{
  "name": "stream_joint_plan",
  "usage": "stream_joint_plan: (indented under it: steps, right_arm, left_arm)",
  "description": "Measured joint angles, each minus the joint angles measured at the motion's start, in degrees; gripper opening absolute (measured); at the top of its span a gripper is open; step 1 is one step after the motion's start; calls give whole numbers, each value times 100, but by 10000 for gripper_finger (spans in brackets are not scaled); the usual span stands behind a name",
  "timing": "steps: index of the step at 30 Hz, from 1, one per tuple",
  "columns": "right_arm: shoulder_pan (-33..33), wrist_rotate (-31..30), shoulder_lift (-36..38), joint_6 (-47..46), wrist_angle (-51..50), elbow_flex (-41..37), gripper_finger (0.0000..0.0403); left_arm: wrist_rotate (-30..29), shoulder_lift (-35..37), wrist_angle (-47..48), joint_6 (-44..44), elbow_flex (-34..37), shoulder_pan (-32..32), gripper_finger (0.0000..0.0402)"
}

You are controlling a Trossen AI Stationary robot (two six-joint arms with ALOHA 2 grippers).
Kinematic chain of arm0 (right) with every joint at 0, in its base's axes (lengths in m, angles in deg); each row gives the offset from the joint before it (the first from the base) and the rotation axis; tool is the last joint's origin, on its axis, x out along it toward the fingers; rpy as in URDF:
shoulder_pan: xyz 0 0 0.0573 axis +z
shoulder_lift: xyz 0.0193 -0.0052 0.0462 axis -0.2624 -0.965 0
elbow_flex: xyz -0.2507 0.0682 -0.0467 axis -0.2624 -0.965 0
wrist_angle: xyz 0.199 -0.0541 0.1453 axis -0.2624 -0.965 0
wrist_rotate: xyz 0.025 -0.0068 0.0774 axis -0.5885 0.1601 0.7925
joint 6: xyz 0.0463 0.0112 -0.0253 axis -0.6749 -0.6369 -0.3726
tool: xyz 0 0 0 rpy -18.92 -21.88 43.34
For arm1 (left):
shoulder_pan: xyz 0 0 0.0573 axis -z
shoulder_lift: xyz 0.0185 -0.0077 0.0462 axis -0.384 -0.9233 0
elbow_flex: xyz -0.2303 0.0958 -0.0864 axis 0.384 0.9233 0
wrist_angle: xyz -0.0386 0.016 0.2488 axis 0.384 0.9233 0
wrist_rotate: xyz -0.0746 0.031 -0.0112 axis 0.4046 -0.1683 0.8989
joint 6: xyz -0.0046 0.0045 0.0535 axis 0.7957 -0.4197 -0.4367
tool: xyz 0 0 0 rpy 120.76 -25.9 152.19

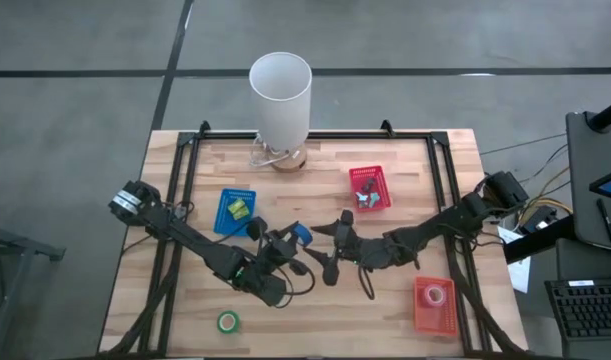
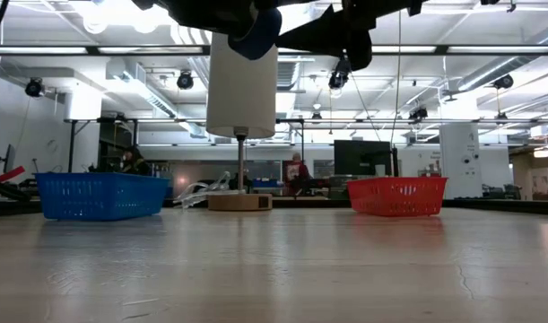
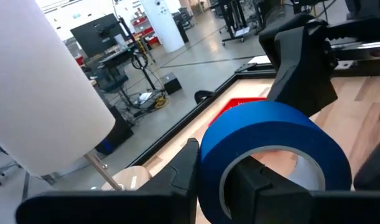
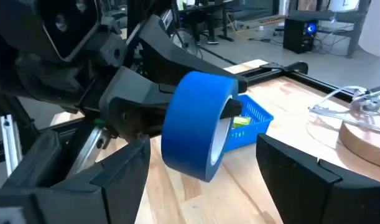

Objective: Pick and place Stapler, Stapler remover, tape
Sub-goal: Put the blue tape into the orange basket

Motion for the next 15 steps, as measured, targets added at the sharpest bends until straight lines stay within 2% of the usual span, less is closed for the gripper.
stream_joint_plan:
  steps: [6, 11, 15]
  right_arm:
    - [-6, 7, 0, 14, 13, 0, 255]
    - [-15, 26, 0, 90, 13, -2, 205]
    - [-11, 52, 0, 199, 10, -7, 162]
  left_arm:
    - [28, 0, -26, -74, 0, 0, 58]
    - [93, 0, -24, -74, 0, 0, 61]
    - [413, 0, -25, -149, 0, -4, 76]
